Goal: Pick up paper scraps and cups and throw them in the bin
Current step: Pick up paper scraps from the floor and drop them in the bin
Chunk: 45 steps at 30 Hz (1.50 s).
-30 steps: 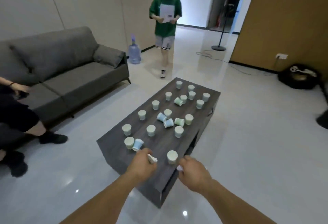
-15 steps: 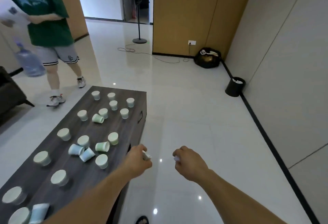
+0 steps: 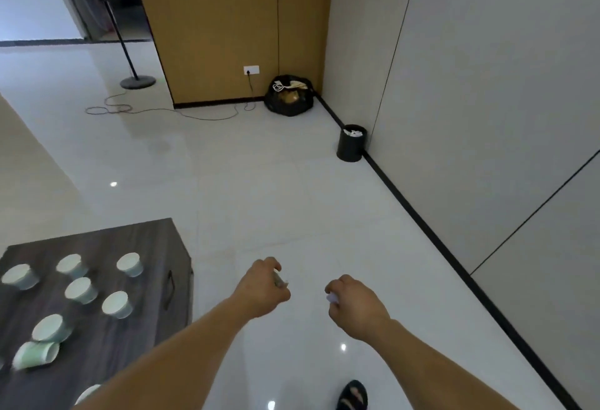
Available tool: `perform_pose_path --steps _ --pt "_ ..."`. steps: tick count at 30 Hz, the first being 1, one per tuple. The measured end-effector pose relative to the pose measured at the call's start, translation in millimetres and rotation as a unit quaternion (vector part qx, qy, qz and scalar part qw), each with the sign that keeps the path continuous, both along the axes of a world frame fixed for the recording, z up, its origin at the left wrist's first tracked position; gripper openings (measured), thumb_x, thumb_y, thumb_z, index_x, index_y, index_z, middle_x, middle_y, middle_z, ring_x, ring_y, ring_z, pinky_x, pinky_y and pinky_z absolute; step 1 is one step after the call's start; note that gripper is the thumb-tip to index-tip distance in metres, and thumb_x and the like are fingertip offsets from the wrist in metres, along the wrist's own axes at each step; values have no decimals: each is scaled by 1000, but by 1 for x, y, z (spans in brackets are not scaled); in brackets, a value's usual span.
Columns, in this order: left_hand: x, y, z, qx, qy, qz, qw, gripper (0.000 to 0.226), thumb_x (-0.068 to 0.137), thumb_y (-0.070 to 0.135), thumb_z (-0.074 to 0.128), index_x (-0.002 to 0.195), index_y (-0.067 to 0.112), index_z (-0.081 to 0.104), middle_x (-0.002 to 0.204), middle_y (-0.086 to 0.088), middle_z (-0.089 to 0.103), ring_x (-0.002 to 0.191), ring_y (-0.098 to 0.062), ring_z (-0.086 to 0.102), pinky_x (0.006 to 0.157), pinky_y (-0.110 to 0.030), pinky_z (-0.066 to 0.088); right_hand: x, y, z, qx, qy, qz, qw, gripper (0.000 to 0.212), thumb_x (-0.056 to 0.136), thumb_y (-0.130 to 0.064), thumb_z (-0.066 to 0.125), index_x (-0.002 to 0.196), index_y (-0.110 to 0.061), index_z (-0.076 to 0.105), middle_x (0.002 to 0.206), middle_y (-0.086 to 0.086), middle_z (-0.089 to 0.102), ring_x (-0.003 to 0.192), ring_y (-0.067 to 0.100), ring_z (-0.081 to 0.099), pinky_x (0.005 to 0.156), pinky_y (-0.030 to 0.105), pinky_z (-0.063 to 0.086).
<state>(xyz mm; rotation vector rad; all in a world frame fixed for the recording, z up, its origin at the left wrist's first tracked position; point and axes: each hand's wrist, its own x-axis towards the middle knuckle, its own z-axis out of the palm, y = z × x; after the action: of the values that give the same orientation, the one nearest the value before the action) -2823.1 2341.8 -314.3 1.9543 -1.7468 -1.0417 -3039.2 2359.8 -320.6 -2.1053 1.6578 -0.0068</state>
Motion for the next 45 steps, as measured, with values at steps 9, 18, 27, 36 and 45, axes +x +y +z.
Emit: perform_pose_path --steps 9,18,27,36,45 --pt "-106 -199 4 -3 2 -23 1000 50 76 28 70 121 17 52 90 10 47 69 -3 55 51 -14 39 -96 -205 19 -13 0 -27 1000 34 99 -20 42 129 -17 57 129 4 53 113 22 54 94 30 46" --pt "-156 -391 -5 -4 -8 -47 999 52 77 28 71 123 17 50 105 2 49 76 -7 54 55 -16 39 -150 -391 24 -27 11 -58 998 33 99 -19 43 129 -18 56 127 3 52 111 22 55 89 30 47" --pt "-183 -630 2 -18 22 -75 997 51 79 24 70 124 17 49 111 -1 45 75 -12 56 50 -18 40 -160 -610 32 -45 51 -85 994 34 100 -23 41 130 -19 55 128 4 52 110 24 55 89 32 48" --pt "-225 -830 11 -20 -27 -108 994 52 78 25 70 125 17 49 113 -1 45 85 -18 55 58 -19 40 -196 -810 30 -65 26 -101 992 32 98 -22 43 126 -19 57 126 3 53 112 24 52 90 35 46" --pt "-310 -1039 19 -30 -49 -80 995 53 78 23 73 125 18 50 116 -4 47 89 -20 54 61 -20 42 -281 -1032 23 -71 -3 -77 995 35 97 -23 45 130 -21 56 128 5 52 115 25 52 92 34 45"
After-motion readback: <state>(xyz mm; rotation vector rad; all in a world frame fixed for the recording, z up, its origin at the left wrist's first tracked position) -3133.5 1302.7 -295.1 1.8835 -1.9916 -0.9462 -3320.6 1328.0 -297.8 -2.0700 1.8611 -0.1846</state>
